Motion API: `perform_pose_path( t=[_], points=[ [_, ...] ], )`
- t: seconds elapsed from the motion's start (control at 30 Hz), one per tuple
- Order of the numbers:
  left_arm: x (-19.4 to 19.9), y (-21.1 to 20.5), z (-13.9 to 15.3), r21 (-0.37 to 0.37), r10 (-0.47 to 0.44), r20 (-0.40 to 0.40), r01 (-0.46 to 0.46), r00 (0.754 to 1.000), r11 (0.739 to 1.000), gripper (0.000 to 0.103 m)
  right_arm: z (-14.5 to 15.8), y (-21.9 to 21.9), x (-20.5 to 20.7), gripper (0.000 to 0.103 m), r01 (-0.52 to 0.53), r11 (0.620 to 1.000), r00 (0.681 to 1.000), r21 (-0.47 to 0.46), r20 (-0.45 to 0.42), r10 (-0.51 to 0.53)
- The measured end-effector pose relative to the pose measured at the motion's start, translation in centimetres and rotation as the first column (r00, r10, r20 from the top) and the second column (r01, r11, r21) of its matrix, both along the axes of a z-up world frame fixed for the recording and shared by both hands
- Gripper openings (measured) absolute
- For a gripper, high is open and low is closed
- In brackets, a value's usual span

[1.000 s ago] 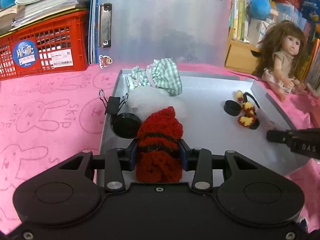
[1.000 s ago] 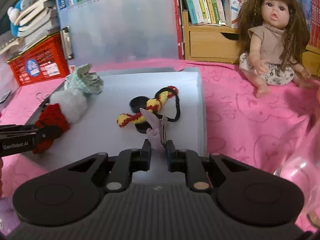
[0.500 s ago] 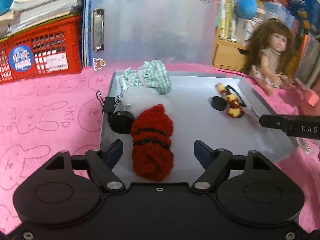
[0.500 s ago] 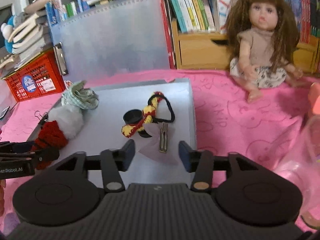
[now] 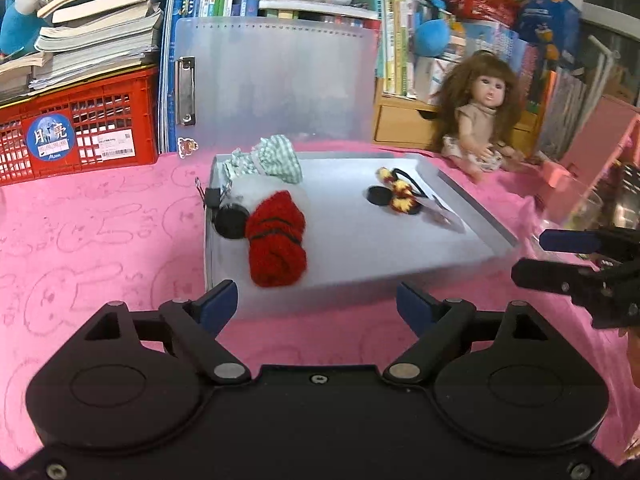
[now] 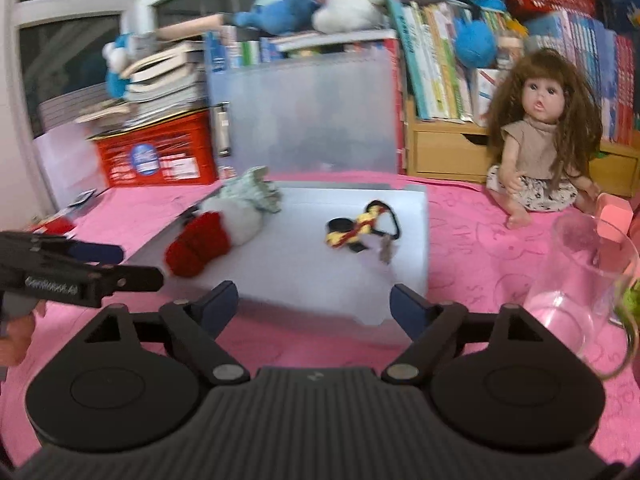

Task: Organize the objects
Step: 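Grasp the purple plush with the left gripper while the right gripper reaches the blue floral pouch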

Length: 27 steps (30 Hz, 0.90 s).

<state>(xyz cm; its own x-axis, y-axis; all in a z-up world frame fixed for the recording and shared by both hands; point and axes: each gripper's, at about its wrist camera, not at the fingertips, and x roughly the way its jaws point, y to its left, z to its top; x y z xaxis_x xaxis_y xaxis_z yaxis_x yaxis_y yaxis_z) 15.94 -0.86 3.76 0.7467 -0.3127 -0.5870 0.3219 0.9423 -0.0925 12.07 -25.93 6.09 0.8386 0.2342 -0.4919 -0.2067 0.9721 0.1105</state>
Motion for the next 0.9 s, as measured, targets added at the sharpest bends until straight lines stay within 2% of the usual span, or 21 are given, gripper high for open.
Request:
perform_pose_path(
  t=[0.13, 0.2, 0.47, 0.6, 0.73, 0.9],
  points=[
    [-2.9, 0.3, -0.1, 0.013, -0.023, 0.047, 0.022, 0.999, 1.0, 0.088, -0.3, 0.6, -2.8, 0.096, -0.059, 0.998, 0.998, 0.002, 0.021, 0.059],
    [-4.2, 0.5, -0.3, 0.016, -0.033, 0.063, 0.032, 0.997, 0.999, 0.089, -0.5, 0.8, -4.0, 0.102, -0.07, 0.998, 0.997, 0.007, 0.037, 0.07],
    [-8.2, 0.4, -2.0, 0.038, -0.07, 0.103, 0.067, 0.992, 0.997, 0.091, -2.2, 1.8, -7.3, 0.103, -0.136, 0.991, 0.989, -0.004, 0.05, 0.136],
    [-8.7, 0.1, -3.0, 0.053, -0.079, 0.099, 0.074, 0.992, 0.996, 0.092, -3.5, 2.3, -7.7, 0.103, -0.133, 0.991, 0.99, -0.024, 0.044, 0.134],
    [-8.8, 0.0, -3.9, 0.06, -0.069, 0.097, 0.063, 0.993, 0.996, 0.092, -4.7, 2.3, -7.6, 0.103, -0.117, 0.993, 0.991, -0.006, 0.068, 0.117],
    [-8.4, 0.4, -4.8, 0.033, -0.049, 0.073, 0.046, 0.996, 0.998, 0.092, -4.8, 2.1, -7.5, 0.103, -0.118, 0.993, 0.989, 0.021, 0.089, 0.116]
  ],
)
